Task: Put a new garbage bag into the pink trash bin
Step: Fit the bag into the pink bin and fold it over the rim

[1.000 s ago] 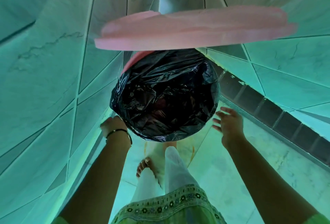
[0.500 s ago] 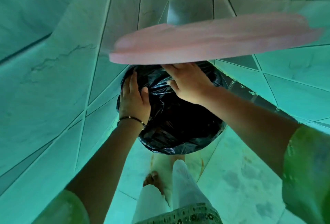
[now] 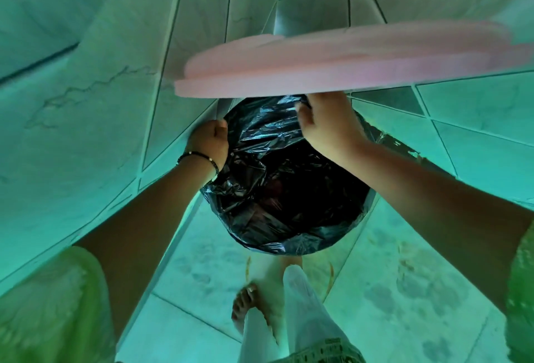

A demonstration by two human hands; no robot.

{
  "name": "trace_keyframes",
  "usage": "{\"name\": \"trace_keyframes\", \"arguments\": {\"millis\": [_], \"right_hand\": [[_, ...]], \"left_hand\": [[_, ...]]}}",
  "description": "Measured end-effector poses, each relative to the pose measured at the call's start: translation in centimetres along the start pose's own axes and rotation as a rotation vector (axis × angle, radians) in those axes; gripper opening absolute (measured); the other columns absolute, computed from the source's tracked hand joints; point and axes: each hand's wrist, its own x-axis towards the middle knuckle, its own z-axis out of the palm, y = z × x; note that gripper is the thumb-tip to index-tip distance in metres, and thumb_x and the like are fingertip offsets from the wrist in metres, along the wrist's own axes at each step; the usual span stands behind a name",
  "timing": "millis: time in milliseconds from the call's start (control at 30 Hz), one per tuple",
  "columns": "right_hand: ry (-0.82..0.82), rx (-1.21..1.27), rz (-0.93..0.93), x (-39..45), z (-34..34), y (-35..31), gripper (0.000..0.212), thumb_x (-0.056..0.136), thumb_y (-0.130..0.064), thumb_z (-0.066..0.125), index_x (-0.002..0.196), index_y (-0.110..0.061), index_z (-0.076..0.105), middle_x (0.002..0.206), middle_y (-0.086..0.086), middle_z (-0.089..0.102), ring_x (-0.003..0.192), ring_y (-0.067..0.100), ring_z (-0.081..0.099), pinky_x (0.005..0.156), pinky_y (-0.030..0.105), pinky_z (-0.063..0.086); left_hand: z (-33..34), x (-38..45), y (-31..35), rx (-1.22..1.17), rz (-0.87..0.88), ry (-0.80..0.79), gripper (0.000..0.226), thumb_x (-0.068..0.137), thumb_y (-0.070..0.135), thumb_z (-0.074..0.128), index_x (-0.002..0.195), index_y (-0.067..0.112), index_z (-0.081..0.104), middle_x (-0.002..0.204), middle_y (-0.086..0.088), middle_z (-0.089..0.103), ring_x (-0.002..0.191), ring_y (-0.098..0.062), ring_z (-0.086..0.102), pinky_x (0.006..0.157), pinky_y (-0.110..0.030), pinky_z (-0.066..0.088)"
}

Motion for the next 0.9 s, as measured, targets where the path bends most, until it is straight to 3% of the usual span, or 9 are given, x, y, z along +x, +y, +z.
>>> {"name": "trace_keyframes", "arguments": {"millis": [100, 233, 367, 433, 533, 633, 800, 867, 900], "right_hand": [[0.025, 0.081, 0.104, -2.0, -0.9, 2.6, 0.046, 0.089, -0.013, 0.052, 0.133, -0.006, 0.042, 0.128, 0.017, 0.053, 0.117, 0.031, 0.048, 0.094, 0.032, 0.038], [-0.215, 0.179, 0.261, -1.3, -1.2, 4.7, 0.046, 0.095, -0.018, 0.046, 0.139, -0.014, 0.034, 0.127, 0.015, 0.056, 0.097, 0.025, 0.056, 0.075, 0.024, 0.033], [-0.290, 0.106, 0.325, -0.8, -1.7, 5.4, 0.055, 0.092, 0.003, 0.040, 0.141, -0.022, 0.034, 0.110, 0.019, 0.059, 0.059, 0.019, 0.049, 0.049, 0.025, 0.034], [-0.287, 0.095, 0.340, -0.8, -1.7, 5.5, 0.061, 0.090, 0.008, 0.039, 0.140, -0.024, 0.035, 0.103, 0.017, 0.058, 0.054, 0.016, 0.046, 0.047, 0.024, 0.034], [-0.276, 0.098, 0.305, -1.1, -1.7, 5.2, 0.062, 0.088, 0.010, 0.038, 0.140, -0.024, 0.037, 0.105, 0.021, 0.061, 0.065, 0.027, 0.054, 0.054, 0.027, 0.039], [-0.291, 0.074, 0.279, -1.5, -1.6, 5.0, 0.067, 0.085, 0.012, 0.038, 0.142, -0.023, 0.035, 0.110, 0.025, 0.061, 0.064, 0.027, 0.053, 0.051, 0.025, 0.038], [-0.323, 0.069, 0.285, -2.1, -1.9, 5.2, 0.057, 0.091, 0.002, 0.043, 0.142, -0.023, 0.035, 0.131, 0.024, 0.053, 0.064, 0.018, 0.050, 0.057, 0.023, 0.040], [-0.340, 0.178, 0.309, -1.8, -2.1, 6.2, 0.045, 0.095, -0.015, 0.048, 0.139, -0.019, 0.041, 0.139, 0.017, 0.049, 0.084, 0.021, 0.058, 0.073, 0.024, 0.043], [-0.357, 0.299, 0.381, -1.7, -2.1, 6.8, 0.045, 0.094, -0.028, 0.050, 0.137, -0.017, 0.044, 0.140, 0.014, 0.048, 0.105, 0.026, 0.057, 0.088, 0.028, 0.040]], "left_hand": [[0.6, -1.7, 0.7, 0.318, 0.097, 0.091, 0.047, 0.096, 0.024, 0.037, 0.138, 0.004, 0.029, 0.137, -0.022, 0.042, 0.125, -0.040, 0.042, 0.097, -0.047, 0.040], [2.3, -2.4, 2.0, 0.399, 0.306, 0.133, 0.061, 0.094, 0.019, 0.038, 0.147, 0.008, 0.011, 0.155, -0.013, 0.017, 0.141, -0.032, 0.019, 0.116, -0.043, 0.024], [1.9, 0.2, 3.3, 0.296, 0.239, 0.079, 0.051, 0.094, 0.012, 0.037, 0.143, 0.012, 0.024, 0.145, -0.016, 0.035, 0.127, -0.036, 0.041, 0.104, -0.044, 0.037], [1.1, 0.8, 3.6, 0.263, 0.223, 0.024, 0.047, 0.093, 0.004, 0.035, 0.139, 0.014, 0.033, 0.132, -0.018, 0.047, 0.114, -0.037, 0.050, 0.093, -0.042, 0.042], [0.2, 0.8, 3.3, 0.333, 0.220, -0.021, 0.045, 0.091, -0.001, 0.034, 0.132, 0.014, 0.038, 0.110, -0.022, 0.057, 0.090, -0.034, 0.051, 0.075, -0.040, 0.040], [0.3, 0.3, 2.5, 0.354, 0.225, -0.030, 0.039, 0.091, 0.001, 0.033, 0.128, 0.015, 0.040, 0.092, -0.017, 0.051, 0.081, -0.031, 0.047, 0.071, -0.036, 0.038], [1.1, 0.6, 1.2, 0.235, 0.198, -0.090, 0.040, 0.096, 0.007, 0.030, 0.133, 0.019, 0.038, 0.095, -0.015, 0.050, 0.080, -0.029, 0.047, 0.065, -0.033, 0.037], [1.0, 0.5, 1.6, 0.071, 0.172, -0.132, 0.037, 0.099, 0.016, 0.030, 0.134, 0.016, 0.041, 0.108, -0.019, 0.053, 0.088, -0.028, 0.049, 0.069, -0.029, 0.039], [0.9, 0.5, 1.8, -0.018, 0.141, -0.146, 0.038, 0.100, 0.023, 0.030, 0.135, 0.014, 0.041, 0.124, -0.020, 0.052, 0.101, -0.029, 0.051, 0.080, -0.030, 0.041]]}}
